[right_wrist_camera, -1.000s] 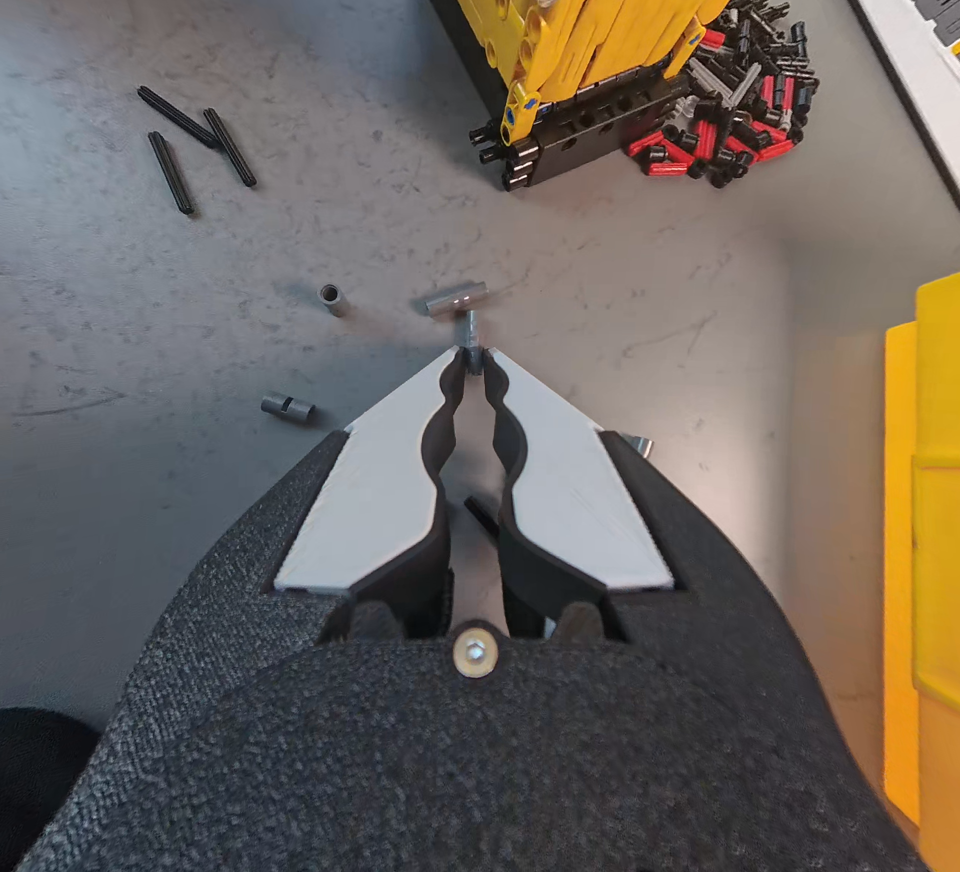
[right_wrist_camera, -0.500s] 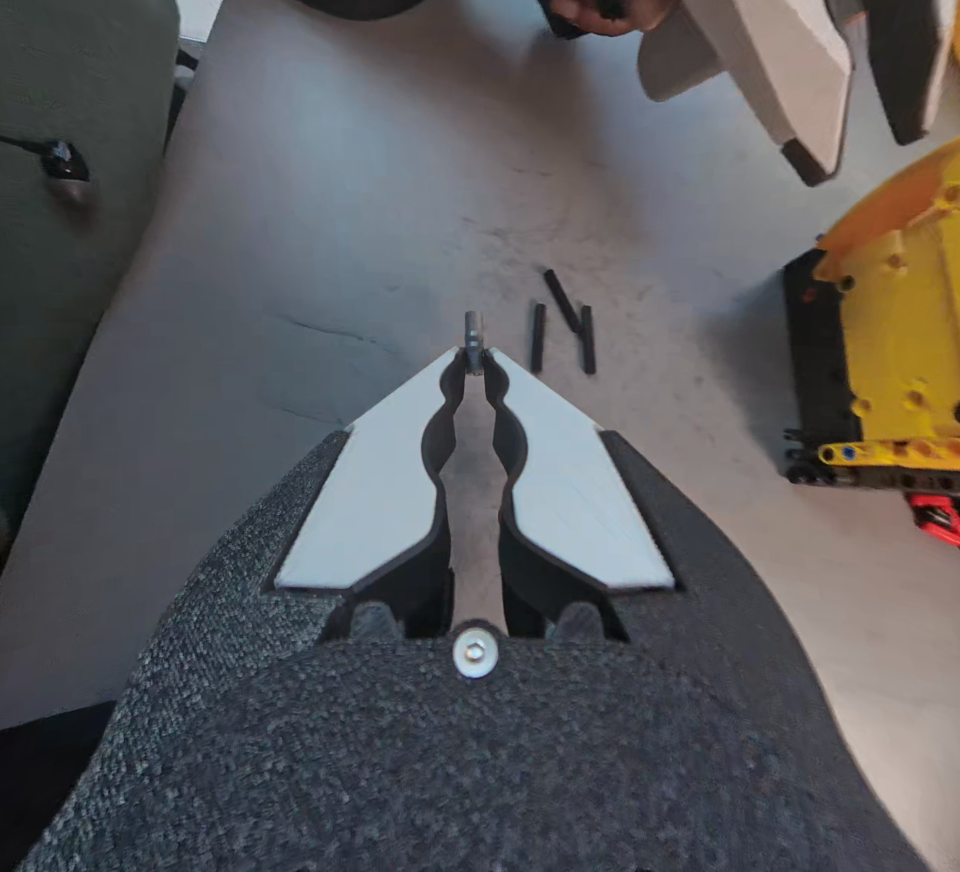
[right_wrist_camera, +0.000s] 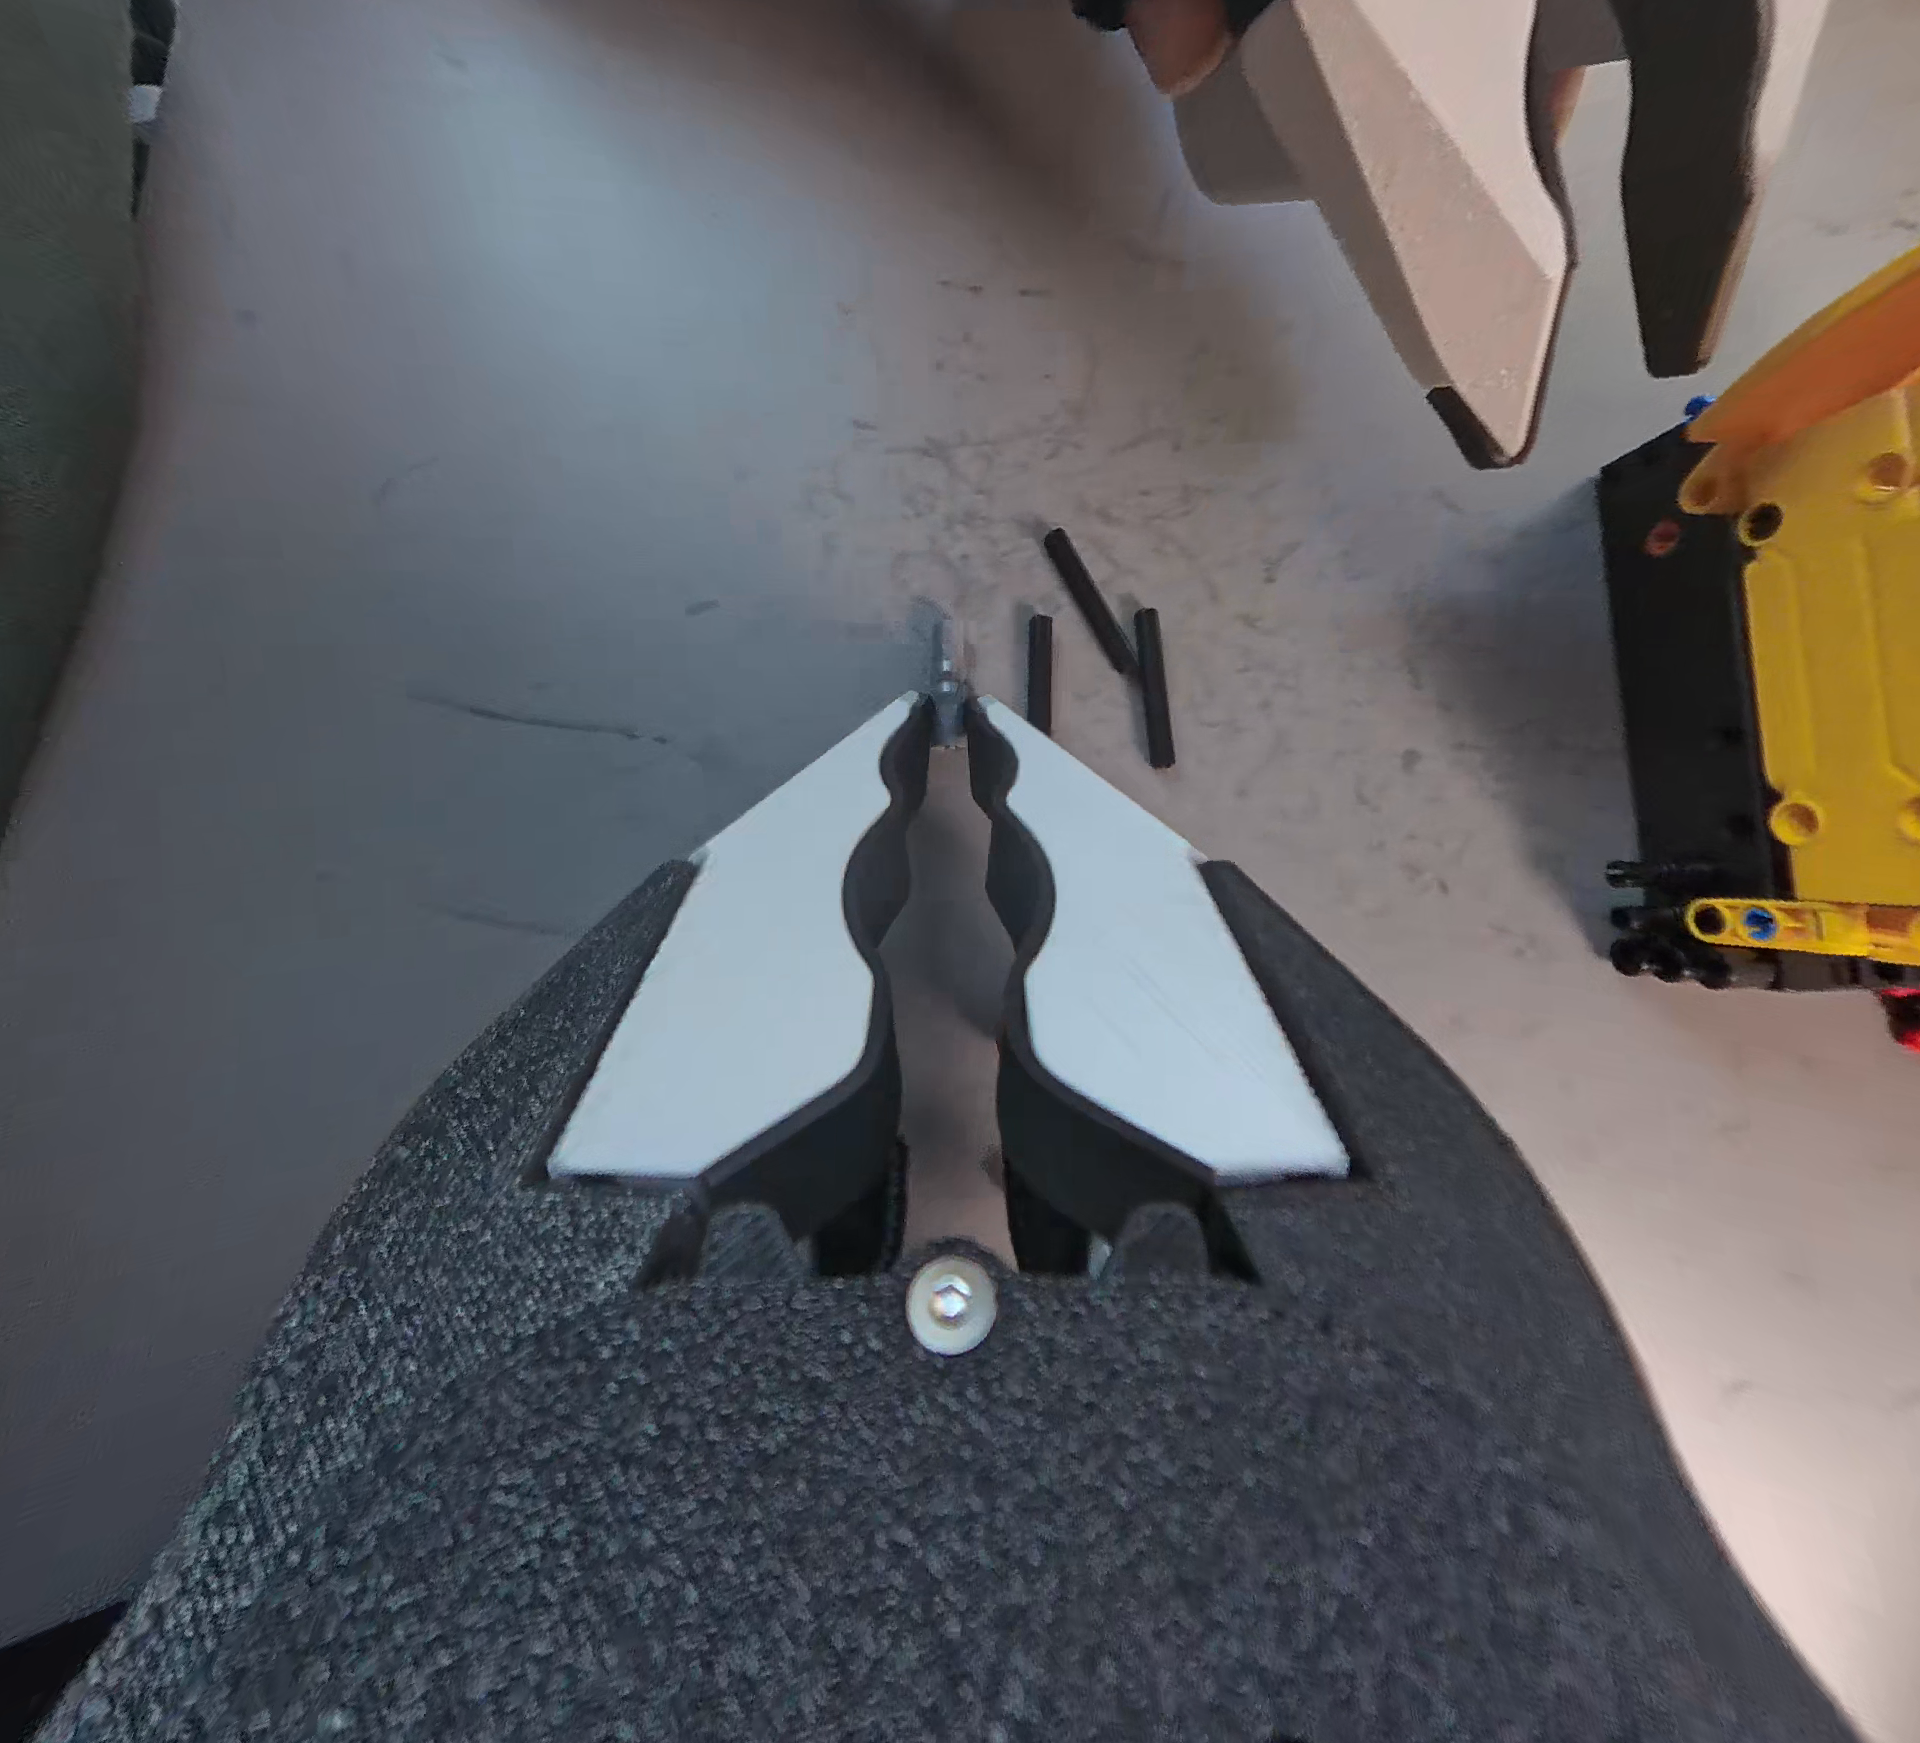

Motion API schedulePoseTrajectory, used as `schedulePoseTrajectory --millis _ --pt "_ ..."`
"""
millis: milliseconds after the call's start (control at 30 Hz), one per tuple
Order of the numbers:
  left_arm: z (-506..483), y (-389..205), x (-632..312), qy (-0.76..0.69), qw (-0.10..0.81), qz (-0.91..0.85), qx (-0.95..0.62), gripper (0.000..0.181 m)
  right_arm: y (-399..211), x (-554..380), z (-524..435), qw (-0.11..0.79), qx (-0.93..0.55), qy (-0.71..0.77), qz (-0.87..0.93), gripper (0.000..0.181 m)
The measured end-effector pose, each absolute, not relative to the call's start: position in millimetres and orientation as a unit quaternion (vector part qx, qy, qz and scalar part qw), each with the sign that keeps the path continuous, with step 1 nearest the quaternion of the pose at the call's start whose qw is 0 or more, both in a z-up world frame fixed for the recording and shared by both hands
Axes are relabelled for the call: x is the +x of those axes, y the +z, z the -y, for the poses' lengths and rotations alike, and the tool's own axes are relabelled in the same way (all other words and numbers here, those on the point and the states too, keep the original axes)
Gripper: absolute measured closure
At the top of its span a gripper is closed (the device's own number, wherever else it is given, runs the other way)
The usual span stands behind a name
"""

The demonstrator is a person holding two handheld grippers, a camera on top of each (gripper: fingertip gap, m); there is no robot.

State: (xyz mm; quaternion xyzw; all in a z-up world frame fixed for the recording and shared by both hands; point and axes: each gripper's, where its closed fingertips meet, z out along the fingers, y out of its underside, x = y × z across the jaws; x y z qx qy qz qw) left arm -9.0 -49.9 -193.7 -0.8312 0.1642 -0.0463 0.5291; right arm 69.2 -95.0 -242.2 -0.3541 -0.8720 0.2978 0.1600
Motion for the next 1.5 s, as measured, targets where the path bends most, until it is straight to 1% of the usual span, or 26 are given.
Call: schedulePoseTrajectory --millis 200,300,567,800,967,1067,1167,1300,1400,1500 --pt "50.4 -194.5 -11.3 -0.046 0.525 -0.162 -0.834 0.158 -241.3 46.0 64.7 0.215 -0.407 0.274 0.845 0.175" --pt "51.5 -195.6 -11.1 -0.050 0.520 -0.165 -0.837 0.157 -237.3 46.7 58.5 0.227 -0.413 0.269 0.840 0.175" --pt "66.1 -212.9 7.8 -0.085 0.467 -0.244 -0.845 0.141 -223.1 59.3 69.9 0.220 -0.384 0.314 0.840 0.175" --pt "76.2 -211.3 12.9 -0.094 0.458 -0.278 -0.839 0.148 -232.2 68.0 84.2 0.183 -0.370 0.320 0.853 0.175" --pt "88.6 -220.9 17.4 -0.104 0.423 -0.310 -0.845 0.149 -242.3 66.6 91.1 0.172 -0.372 0.304 0.860 0.174" --pt "89.9 -225.0 12.9 -0.099 0.413 -0.308 -0.851 0.149 -240.5 65.9 90.8 0.173 -0.375 0.308 0.857 0.164" --pt "88.5 -227.8 8.0 -0.094 0.410 -0.299 -0.857 0.152 -227.1 64.8 82.3 0.184 -0.384 0.333 0.841 0.164" --pt "82.6 -233.3 9.6 -0.089 0.412 -0.292 -0.859 0.161 -201.0 53.3 51.2 0.248 -0.410 0.363 0.799 0.164" --pt "77.4 -238.7 8.1 -0.067 0.407 -0.291 -0.863 0.169 -200.3 46.9 39.2 0.279 -0.418 0.359 0.787 0.165" --pt "76.0 -242.3 7.7 -0.053 0.401 -0.297 -0.865 0.173 -208.6 45.2 46.7 0.279 -0.401 0.346 0.801 0.165"
